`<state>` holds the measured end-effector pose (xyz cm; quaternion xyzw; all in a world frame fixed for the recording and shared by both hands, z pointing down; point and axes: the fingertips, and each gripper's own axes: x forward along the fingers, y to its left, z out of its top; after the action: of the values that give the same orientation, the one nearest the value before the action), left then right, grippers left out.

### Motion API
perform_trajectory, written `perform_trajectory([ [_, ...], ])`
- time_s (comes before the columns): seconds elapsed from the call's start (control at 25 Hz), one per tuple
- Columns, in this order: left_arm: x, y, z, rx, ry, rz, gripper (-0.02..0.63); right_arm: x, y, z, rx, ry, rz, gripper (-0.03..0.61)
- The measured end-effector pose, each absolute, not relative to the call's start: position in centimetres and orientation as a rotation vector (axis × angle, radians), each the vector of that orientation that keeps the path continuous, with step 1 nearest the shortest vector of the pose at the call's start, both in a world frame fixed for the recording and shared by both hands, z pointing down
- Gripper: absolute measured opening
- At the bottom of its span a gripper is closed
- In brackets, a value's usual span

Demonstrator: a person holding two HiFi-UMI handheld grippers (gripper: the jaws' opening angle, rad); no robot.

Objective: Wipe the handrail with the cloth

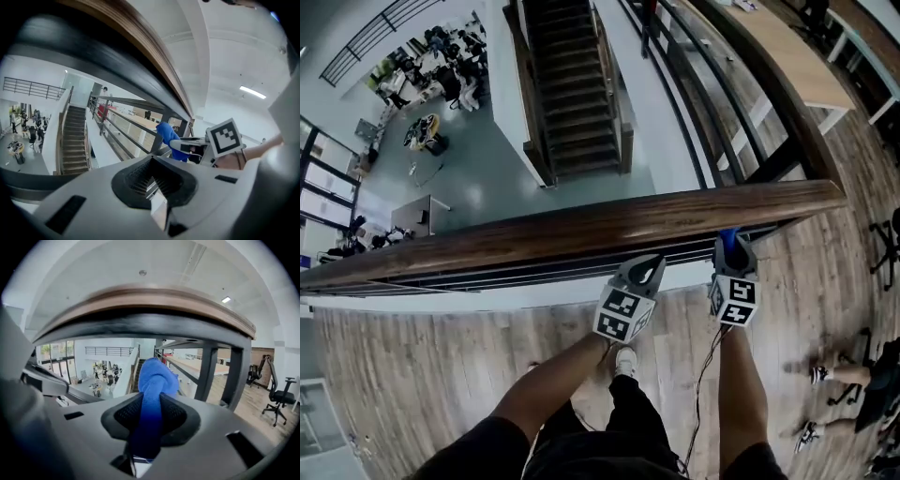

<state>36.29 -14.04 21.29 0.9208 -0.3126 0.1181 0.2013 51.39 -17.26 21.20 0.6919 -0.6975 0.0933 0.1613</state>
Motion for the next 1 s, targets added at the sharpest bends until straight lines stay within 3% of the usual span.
perform_trajectory([
  [0.24, 21.8, -14.5, 21.4, 2.394, -1.141, 0.25, 0.004, 32.6, -13.6, 21.9, 1.762, -2.202, 0.353, 0.104],
  [0.56, -2.4, -9.6, 27.5, 2.061, -1.539, 0.163, 0.004, 7.4, -7.4, 29.3, 1.339, -2.397, 0.458, 0.104],
  [1.0, -33.0, -4.5, 33.7, 1.79, -1.839, 0.244, 0.005, -20.6, -8.4, 36.0, 1.056, -2.451, 0.391, 0.104],
])
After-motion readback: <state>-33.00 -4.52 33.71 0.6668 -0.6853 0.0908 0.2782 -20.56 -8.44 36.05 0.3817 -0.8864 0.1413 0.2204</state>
